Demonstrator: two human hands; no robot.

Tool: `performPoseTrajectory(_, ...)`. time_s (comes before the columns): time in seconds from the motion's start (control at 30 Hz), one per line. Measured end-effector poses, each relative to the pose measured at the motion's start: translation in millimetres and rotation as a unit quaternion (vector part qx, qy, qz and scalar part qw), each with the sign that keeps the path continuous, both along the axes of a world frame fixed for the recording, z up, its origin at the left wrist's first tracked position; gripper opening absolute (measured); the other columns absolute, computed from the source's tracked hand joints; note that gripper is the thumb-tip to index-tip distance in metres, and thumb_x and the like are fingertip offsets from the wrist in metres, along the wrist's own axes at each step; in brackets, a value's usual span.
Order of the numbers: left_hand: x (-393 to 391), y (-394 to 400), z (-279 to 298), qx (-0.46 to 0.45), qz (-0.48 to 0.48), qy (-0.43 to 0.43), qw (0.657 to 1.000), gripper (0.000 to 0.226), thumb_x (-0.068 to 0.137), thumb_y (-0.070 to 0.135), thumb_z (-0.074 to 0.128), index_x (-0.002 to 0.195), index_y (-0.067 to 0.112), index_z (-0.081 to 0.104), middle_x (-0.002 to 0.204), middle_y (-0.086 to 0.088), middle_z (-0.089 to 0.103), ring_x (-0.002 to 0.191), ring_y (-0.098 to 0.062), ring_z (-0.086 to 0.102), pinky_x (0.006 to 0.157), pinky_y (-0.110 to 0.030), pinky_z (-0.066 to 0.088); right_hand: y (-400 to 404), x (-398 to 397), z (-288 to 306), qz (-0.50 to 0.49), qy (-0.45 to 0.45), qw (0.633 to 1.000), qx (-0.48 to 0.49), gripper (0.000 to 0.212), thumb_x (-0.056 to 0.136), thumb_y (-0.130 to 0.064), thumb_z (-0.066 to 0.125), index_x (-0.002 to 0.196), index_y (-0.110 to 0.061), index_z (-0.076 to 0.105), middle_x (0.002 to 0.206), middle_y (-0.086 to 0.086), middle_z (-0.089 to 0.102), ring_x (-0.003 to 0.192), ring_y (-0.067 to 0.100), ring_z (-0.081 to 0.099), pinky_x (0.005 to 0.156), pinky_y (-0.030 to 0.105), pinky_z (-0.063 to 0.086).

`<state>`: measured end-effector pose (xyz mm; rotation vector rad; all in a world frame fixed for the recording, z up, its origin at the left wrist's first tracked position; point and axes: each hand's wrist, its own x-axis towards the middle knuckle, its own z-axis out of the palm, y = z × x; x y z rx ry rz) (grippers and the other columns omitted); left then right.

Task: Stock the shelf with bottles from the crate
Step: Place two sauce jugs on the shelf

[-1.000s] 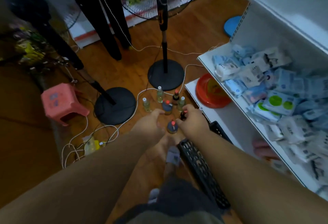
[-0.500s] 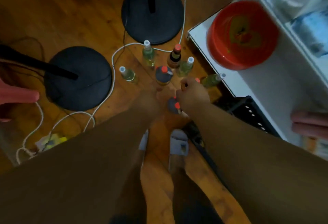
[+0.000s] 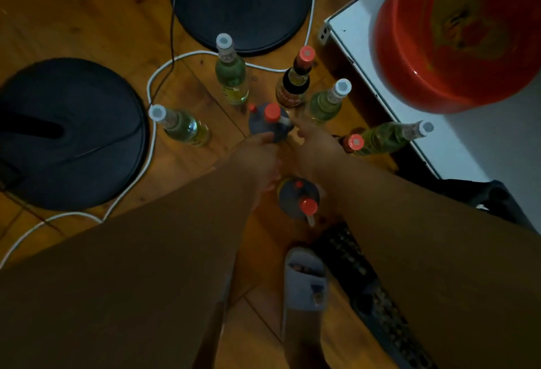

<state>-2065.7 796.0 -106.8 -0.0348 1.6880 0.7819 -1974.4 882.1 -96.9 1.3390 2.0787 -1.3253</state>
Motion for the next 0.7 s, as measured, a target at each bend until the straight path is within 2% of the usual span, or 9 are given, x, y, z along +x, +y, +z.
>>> performPoseTrajectory(0.07,0,3,-5,-0.022,0.009,-0.01,1.0,0.033,0.104,0.017,0.039,0.134,0.026,0.045,0.079,-0.003,0.055,0.057,-0.014,0.058,0.059,-0.025,0.05,0,-2,-9,-0.029,0.024,0.999,0.013,0.045,0.096,-0.012,0.053,0.14,-0.017,0.043,0.122,0.008,0.051,0.107,0.027,0.054,0.094,0.044,0.046)
performPoseTrajectory(0.13,0,9,-10,-0.045,0.017,-0.015,0.999,0.027,0.102,0.015,0.043,0.126,0.016,0.053,0.088,-0.011,0.06,0.083,-0.027,0.062,0.078,-0.036,0.051,-5,-3,-9,-0.017,0.018,1.0,0.007,0.033,0.095,-0.016,0.055,0.128,-0.017,0.053,0.109,0.004,0.053,0.092,0.023,0.054,0.081,0.04,0.05)
performPoseTrajectory(0.17,0,9,-13,-0.057,0.01,-0.01,0.998,0.025,0.1,0.015,0.047,0.122,0.009,0.056,0.098,-0.017,0.061,0.096,-0.034,0.061,0.081,-0.039,0.051,-7,-5,-10,-0.002,0.008,1.0,0.003,0.028,0.095,-0.015,0.053,0.123,-0.016,0.056,0.106,0.004,0.057,0.084,0.02,0.054,0.072,0.036,0.048)
performPoseTrajectory(0.23,-1,9,-13,-0.084,0.027,-0.032,0.996,0.03,0.096,0.023,0.053,0.121,0.009,0.057,0.115,-0.018,0.06,0.099,-0.032,0.057,0.067,-0.036,0.047,-8,-2,-18,0.009,-0.002,1.0,-0.008,0.028,0.096,-0.009,0.046,0.119,-0.018,0.06,0.097,0.003,0.055,0.068,0.013,0.047,0.056,0.024,0.036)
performPoseTrajectory(0.3,-2,5,-13,-0.1,0.057,-0.054,0.992,0.032,0.094,0.03,0.054,0.123,0.017,0.057,0.11,-0.008,0.061,0.089,-0.023,0.054,0.06,-0.032,0.04,-13,-1,-21,0.004,0.007,1.0,-0.029,0.035,0.095,-0.004,0.043,0.121,-0.019,0.061,0.1,0.004,0.055,0.065,0.009,0.044,0.051,0.018,0.031)
performPoseTrajectory(0.37,-4,3,-16,-0.107,0.061,-0.069,0.99,0.032,0.093,0.034,0.056,0.122,0.023,0.057,0.108,-0.003,0.061,0.092,-0.021,0.057,0.062,-0.033,0.04,-19,2,-24,-0.017,0.018,0.999,-0.022,0.037,0.095,-0.006,0.043,0.122,-0.02,0.062,0.11,0.006,0.057,0.072,0.013,0.05,0.054,0.017,0.033)
performPoseTrajectory(0.5,-6,-6,-15,-0.116,0.061,-0.067,0.989,0.045,0.092,0.038,0.06,0.133,0.026,0.049,0.125,-0.004,0.054,0.098,-0.021,0.054,0.068,-0.035,0.044,-40,15,-24,-0.14,0.005,0.987,0.085,0.026,0.093,-0.016,0.047,0.113,-0.022,0.064,0.118,0.007,0.057,0.099,0.025,0.057,0.074,0.03,0.043)
performPoseTrajectory(0.6,-8,-18,-2,-0.121,0.047,-0.057,0.99,0.041,0.095,0.035,0.057,0.133,0.02,0.049,0.112,-0.004,0.055,0.083,-0.017,0.052,0.076,-0.034,0.047,-68,32,-7,-0.187,-0.017,0.973,0.136,0.02,0.093,-0.018,0.049,0.108,-0.02,0.063,0.114,0.005,0.057,0.101,0.023,0.055,0.08,0.032,0.043)
performPoseTrajectory(0.7,-5,-35,10,-0.135,0.008,-0.031,0.99,0.034,0.097,0.033,0.054,0.125,0.015,0.053,0.103,-0.005,0.054,0.076,-0.016,0.05,0.065,-0.03,0.044,-96,48,10,-0.216,-0.012,0.963,0.163,0.017,0.09,-0.017,0.052,0.103,-0.01,0.061,0.109,0.011,0.056,0.1,0.026,0.054,0.083,0.034,0.042)
